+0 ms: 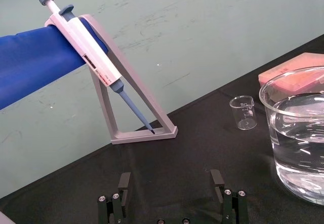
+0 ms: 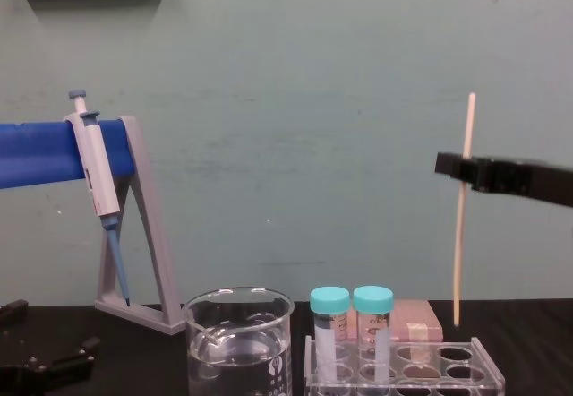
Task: Hold the thermometer with one hand and immerse one end into the beaker, then reinsert it into the test tube rack.
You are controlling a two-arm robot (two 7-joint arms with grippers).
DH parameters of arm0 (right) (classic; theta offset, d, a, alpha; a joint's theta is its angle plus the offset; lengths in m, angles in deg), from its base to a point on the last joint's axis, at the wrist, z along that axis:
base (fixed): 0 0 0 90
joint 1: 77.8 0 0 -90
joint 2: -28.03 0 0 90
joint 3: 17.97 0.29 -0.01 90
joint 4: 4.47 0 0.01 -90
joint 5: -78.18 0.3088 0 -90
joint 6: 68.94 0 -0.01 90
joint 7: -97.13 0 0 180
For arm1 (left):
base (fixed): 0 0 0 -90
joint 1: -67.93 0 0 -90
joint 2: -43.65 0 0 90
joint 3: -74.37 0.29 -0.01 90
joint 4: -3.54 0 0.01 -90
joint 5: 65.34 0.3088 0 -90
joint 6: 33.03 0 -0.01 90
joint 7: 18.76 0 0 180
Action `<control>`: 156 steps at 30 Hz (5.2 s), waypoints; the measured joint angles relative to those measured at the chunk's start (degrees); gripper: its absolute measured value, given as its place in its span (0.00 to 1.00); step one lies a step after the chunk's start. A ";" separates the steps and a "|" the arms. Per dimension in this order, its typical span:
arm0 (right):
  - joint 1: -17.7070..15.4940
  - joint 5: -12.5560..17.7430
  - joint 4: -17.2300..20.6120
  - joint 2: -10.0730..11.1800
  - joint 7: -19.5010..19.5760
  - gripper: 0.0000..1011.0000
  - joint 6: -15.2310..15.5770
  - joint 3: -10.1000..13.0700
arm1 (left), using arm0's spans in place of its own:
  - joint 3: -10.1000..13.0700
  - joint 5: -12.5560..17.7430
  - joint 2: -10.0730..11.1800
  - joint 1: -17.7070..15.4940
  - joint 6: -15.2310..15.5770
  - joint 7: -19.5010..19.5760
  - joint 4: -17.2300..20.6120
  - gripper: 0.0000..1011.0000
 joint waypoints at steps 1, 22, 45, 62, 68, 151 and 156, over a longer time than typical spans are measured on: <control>0.07 -0.11 -0.49 -0.10 -0.21 0.05 0.05 -0.18 | 0.00 0.00 0.00 0.00 0.00 0.00 0.00 0.99; 0.28 -1.12 -3.36 -0.56 -2.32 0.05 -0.85 -1.41 | 0.00 0.00 0.00 0.00 0.00 0.00 0.00 0.99; 1.30 -2.86 -6.94 -2.11 -3.49 0.05 -1.35 -2.31 | 0.00 0.00 0.00 0.00 0.00 0.00 0.00 0.99; 0.77 -3.13 -5.15 -1.21 -3.30 0.05 -0.58 -1.84 | 0.00 0.00 0.00 0.00 0.00 0.00 0.00 0.99; 0.53 -3.15 -5.32 -1.14 -3.37 0.05 -0.55 -1.91 | 0.00 0.00 0.00 0.00 0.00 0.00 0.00 0.99; -9.02 -17.91 -2.86 -6.27 23.56 0.99 -5.93 5.11 | 0.00 0.00 0.00 0.00 0.00 0.00 0.00 0.99; -10.15 -18.29 -4.09 -6.84 23.57 0.99 -4.94 5.11 | 0.00 0.00 0.00 0.00 0.00 0.00 0.00 0.99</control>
